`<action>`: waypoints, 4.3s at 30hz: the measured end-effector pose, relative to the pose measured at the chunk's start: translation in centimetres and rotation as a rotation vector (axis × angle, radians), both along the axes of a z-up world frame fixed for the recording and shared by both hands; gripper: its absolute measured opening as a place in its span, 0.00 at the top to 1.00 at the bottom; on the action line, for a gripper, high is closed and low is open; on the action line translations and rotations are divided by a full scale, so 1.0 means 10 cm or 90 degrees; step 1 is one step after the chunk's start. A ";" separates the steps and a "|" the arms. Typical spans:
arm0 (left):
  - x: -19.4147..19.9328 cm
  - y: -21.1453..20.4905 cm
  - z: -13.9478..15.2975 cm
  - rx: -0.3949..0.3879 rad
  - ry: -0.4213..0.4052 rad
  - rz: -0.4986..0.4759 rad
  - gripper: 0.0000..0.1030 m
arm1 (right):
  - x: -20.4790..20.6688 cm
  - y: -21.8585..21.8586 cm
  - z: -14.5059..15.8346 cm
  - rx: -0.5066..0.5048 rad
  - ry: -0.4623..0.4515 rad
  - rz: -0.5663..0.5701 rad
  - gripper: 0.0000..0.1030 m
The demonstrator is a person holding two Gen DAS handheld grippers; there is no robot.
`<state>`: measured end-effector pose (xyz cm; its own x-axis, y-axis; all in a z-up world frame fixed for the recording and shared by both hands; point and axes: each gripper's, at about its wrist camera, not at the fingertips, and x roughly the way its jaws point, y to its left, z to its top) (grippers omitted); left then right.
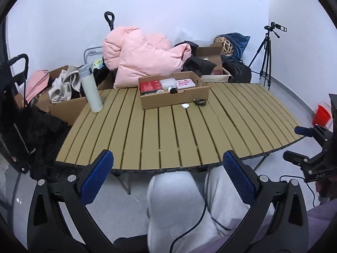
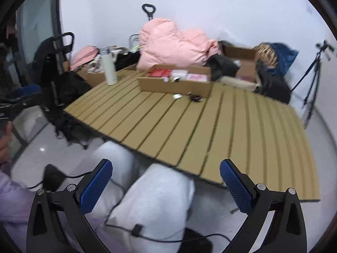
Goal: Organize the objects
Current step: 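Raise both tools out of the tray, then grasp the white plastic piece with the left tool while the right tool grasps the black cable, then carry the white piece and black cable over the tray, then open both tools inside the tray and withdraw them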
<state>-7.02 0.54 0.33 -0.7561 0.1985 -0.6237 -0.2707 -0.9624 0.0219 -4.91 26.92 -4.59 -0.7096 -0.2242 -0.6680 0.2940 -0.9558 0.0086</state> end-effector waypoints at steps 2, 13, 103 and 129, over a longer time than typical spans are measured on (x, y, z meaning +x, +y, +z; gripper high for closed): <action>-0.04 0.00 -0.03 0.010 -0.013 0.000 0.00 | -0.02 0.01 0.02 -0.005 0.005 -0.005 0.00; -0.17 -0.07 -0.30 0.007 -0.067 0.041 0.00 | -0.12 0.06 -0.22 -0.012 -0.032 -0.020 0.00; -1.66 0.45 -0.03 0.122 -0.053 -0.135 0.78 | -1.33 -0.12 0.19 -0.025 0.028 0.055 0.83; -4.41 1.08 -1.22 0.065 -0.215 -0.055 0.33 | -4.88 -0.23 -0.77 -0.150 -0.102 0.012 0.00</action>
